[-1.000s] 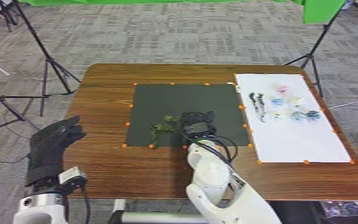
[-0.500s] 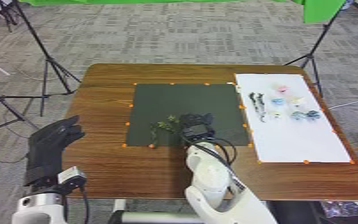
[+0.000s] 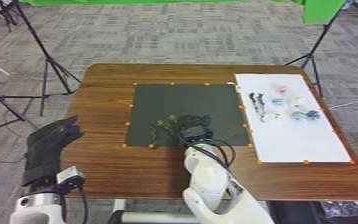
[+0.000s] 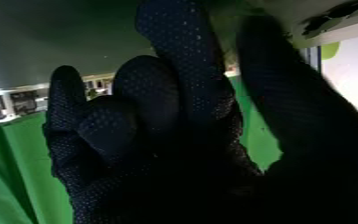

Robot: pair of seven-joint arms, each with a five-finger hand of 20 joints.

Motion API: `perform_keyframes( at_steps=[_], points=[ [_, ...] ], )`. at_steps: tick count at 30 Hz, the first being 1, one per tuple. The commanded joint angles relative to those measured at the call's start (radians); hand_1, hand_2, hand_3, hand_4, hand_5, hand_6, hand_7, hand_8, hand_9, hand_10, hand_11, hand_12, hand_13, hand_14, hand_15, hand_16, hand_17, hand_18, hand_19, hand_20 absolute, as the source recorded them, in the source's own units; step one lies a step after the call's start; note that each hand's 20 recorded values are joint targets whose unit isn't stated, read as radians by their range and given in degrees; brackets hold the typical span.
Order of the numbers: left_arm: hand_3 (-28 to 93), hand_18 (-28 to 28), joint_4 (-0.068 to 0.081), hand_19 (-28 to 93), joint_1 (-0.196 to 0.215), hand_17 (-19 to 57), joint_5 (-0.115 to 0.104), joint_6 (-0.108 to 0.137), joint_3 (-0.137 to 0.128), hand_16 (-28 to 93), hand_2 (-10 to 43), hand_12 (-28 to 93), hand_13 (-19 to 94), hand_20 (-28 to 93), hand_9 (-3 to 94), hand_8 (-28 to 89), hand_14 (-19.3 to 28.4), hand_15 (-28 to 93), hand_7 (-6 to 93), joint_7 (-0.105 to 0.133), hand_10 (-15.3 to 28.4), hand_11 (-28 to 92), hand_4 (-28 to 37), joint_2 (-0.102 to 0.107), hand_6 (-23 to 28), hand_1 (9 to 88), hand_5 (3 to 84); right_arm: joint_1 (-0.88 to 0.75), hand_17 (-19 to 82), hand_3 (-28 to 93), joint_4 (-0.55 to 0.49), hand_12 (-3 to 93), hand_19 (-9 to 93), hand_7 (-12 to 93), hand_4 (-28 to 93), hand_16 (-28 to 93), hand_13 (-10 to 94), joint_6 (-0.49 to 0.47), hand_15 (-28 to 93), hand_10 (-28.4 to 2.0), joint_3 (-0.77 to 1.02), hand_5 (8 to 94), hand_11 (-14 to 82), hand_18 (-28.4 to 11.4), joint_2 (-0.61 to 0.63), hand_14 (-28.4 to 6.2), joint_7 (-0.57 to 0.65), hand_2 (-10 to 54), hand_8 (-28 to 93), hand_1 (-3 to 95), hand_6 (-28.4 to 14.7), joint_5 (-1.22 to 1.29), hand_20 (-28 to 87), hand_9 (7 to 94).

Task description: Arrange flowers

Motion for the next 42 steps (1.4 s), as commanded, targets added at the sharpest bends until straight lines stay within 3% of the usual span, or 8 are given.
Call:
perform_keyframes(
  at_steps=[1,5,6,9,21,28,36,42],
  points=[
    [83,24.6,-0.025,55,0.054,-3.6,0.015,0.002,-0.035,-22,3.6,13,33,47,42.3,-10,28.4,84,20.1,-0.017,24.6,52,-12.7,-0.012,16.8,29.7,53.3,-0.009,14,75,-0.045,35.5,65,47,-19,34,51,-0.048,89,-26.6,-0.011,76.2,67.4,-28.4,0.022,-28.3,0.030,-1.2,-10,24.0,-7.8,0.021,42,61.4],
    [83,24.4,-0.034,54,0.076,-3.9,0.007,0.015,-0.043,-22,3.5,13,33,47,42.4,-10,28.4,84,20.1,-0.003,24.6,52,-12.5,-0.015,16.8,29.8,53.2,-0.056,13,74,-0.091,36.9,63,51,-18,33,43,-0.060,89,-28.3,0.066,66.9,65.1,-28.4,-0.026,-28.4,-0.033,1.5,-13,19.8,-12.9,-0.030,48,51.9],
    [83,24.3,-0.034,54,0.075,-3.9,0.012,0.010,-0.050,-22,3.6,13,33,47,42.4,-10,28.4,84,20.1,-0.010,24.6,52,-12.5,-0.017,16.8,29.8,53.2,0.015,12,74,-0.097,37.4,63,50,-18,33,41,0.003,88,-28.4,-0.012,65.2,63.7,-28.4,0.069,-28.4,0.061,2.0,-14,19.1,-14.1,0.086,48,49.6],
    [83,24.2,-0.039,54,0.094,-4.0,-0.011,0.031,-0.046,-22,3.6,13,33,47,42.4,-10,28.4,84,20.1,0.015,24.6,52,-12.5,-0.005,16.8,29.7,53.2,0.032,12,73,-0.132,39.3,61,38,-18,30,37,0.038,86,-28.4,0.019,60.9,59.2,-28.4,0.095,-28.4,0.037,2.8,-11,18.4,-16.7,0.115,51,45.6],
    [82,24.1,-0.041,54,0.101,-4.1,-0.032,0.052,-0.040,-23,3.4,13,33,46,42.1,-10,28.4,84,20.0,0.045,24.6,52,-14.4,0.012,16.8,29.3,53.0,0.166,12,76,-0.118,36.3,61,27,-19,26,37,0.174,85,-28.4,0.122,59.9,56.1,-28.4,0.314,-28.4,0.105,3.4,-7,20.0,-15.4,0.281,51,45.8],
    [82,24.1,-0.044,54,0.108,-4.1,-0.051,0.063,-0.034,-23,3.2,13,33,46,41.9,-10,28.4,84,19.9,0.069,24.6,51,-15.5,0.018,16.8,29.1,52.8,0.201,12,78,-0.054,35.2,63,26,-20,25,37,0.128,86,-28.4,0.167,59.4,57.8,-28.4,0.348,-28.4,0.120,2.6,-7,21.6,-14.0,0.303,48,45.4],
    [82,24.2,-0.037,54,0.085,-4.1,-0.038,0.053,-0.021,-23,3.2,13,33,46,41.8,-10,28.4,84,19.9,0.058,24.6,51,-15.8,0.008,16.8,29.0,52.8,0.224,11,79,0.008,34.2,64,23,-20,25,36,0.093,86,-28.4,0.164,58.9,57.8,-28.4,0.379,-28.4,0.163,2.0,-7,22.4,-14.1,0.325,44,44.2],
    [82,24.2,-0.036,54,0.077,-4.1,-0.069,0.069,-0.008,-23,3.2,13,33,46,41.8,-10,28.4,84,19.9,0.089,24.6,52,-15.6,0.034,16.9,28.9,52.8,0.249,11,80,0.056,34.3,65,22,-20,25,36,0.050,86,-28.4,0.163,58.6,57.9,-28.4,0.394,-28.4,0.178,1.7,-7,22.8,-14.5,0.321,42,44.0]
  ],
)
